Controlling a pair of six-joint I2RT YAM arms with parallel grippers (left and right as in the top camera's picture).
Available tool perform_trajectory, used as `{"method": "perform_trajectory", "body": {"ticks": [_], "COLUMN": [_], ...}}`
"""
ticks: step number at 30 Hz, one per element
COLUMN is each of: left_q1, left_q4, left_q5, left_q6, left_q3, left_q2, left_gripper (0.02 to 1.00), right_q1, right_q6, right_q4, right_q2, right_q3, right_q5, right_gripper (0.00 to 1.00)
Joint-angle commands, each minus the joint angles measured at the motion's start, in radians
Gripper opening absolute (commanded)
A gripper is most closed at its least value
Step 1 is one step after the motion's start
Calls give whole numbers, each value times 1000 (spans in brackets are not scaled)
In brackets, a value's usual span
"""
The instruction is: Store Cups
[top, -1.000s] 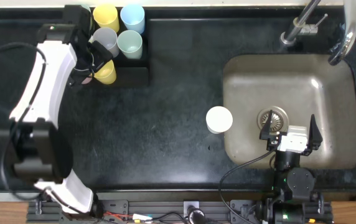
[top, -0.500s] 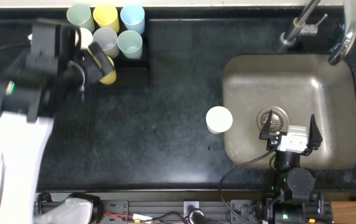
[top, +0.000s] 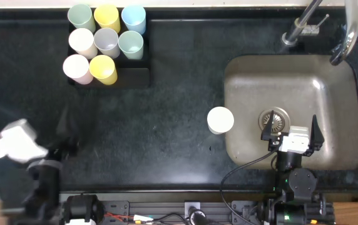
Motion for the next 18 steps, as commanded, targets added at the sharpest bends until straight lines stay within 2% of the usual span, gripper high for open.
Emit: {"method": "perform_trajectory", "body": {"ticks": [1,4,5,13,18], "left_q1": [2,2,2,3,4], "left_q4": [638,961,977,543,426], "left_q5": [123,127,127,119,112], "left_q6": [179,179,180,199,204], "left_q3": [-420,-589,-625,-655,-681], "left_q2": [-116,-156,-183,-311,-311], "left_gripper": [1000,1000,1000,1000,1000], "right_q1": [-1,-1,-1,-1,-1], "right_q6": [1,1,1,1,1], "right_q4": [5,5,5,5,5], "right_q2": [-8,-8,-8,-8,-8], "right_q3": [-13,-13,-13,-13,-13], "right_q5": [0,0,1,0,0], "right_gripper": [998,996,998,996,996]}}
